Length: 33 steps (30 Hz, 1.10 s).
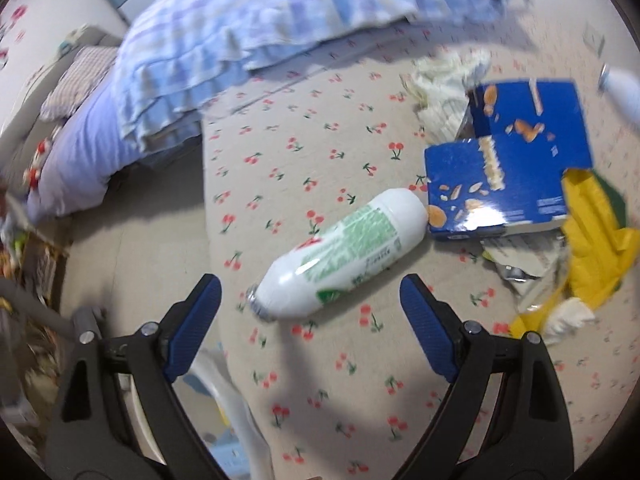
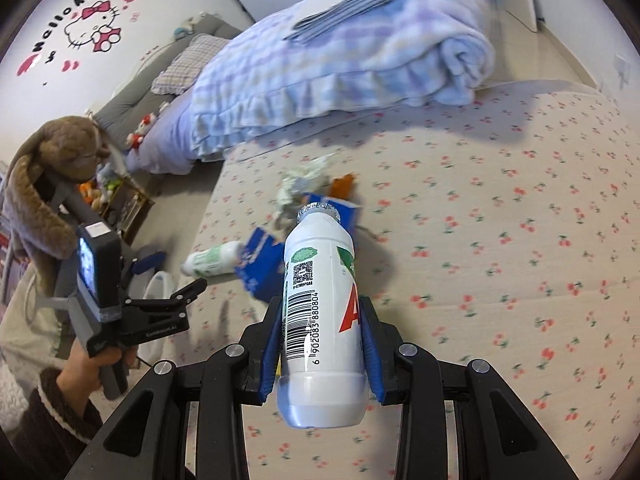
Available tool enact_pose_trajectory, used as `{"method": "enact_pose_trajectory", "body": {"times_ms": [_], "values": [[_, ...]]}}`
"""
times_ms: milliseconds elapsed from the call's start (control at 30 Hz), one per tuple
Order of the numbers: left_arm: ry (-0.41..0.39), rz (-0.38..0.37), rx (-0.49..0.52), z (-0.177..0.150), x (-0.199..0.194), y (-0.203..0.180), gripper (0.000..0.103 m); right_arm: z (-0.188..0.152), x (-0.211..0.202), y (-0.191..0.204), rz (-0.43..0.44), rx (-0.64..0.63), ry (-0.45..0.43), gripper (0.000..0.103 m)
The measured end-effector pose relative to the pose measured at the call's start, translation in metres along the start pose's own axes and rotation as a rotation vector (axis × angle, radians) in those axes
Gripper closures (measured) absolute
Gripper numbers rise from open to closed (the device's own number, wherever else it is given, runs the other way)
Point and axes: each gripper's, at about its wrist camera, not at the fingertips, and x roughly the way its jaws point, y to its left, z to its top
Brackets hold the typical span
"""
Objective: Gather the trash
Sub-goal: 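Grasp the white green-label bottle with the left tool, then carry the green-label bottle over the bucket and open the left tool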
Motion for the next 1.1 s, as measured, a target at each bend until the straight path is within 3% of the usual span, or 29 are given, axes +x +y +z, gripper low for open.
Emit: {"method": "enact_pose_trajectory", "body": {"times_ms": [267, 433, 500, 633, 867, 1100], "values": [[0.051, -0.045, 0.079, 0.015, 0.021, -0.017, 0.017, 0.007, -0.004, -0.01, -0.008, 0.002, 0.003, 0.066], [0.084, -0.099, 0.061, 0.012, 0.018, -0.017, 0.03, 0.009, -0.004, -0.014, -0.013, 0.013, 0.006, 0.066], [0.099, -0.132, 0.022, 0.007, 0.017, -0.013, 0.036, 0.007, -0.006, -0.015, -0.011, 0.021, 0.008, 0.066], [0.127, -0.202, -0.127, -0.006, 0.014, -0.003, 0.059, 0.003, -0.008, -0.015, -0.014, 0.027, 0.01, 0.066], [0.085, -0.262, -0.36, -0.036, -0.012, 0.012, 0.061, -0.01, -0.01, -0.003, -0.02, -0.008, 0.02, 0.066], [0.012, -0.277, -0.45, -0.062, -0.053, 0.027, 0.063, -0.02, -0.013, 0.012, -0.013, -0.04, 0.018, 0.066]]}}
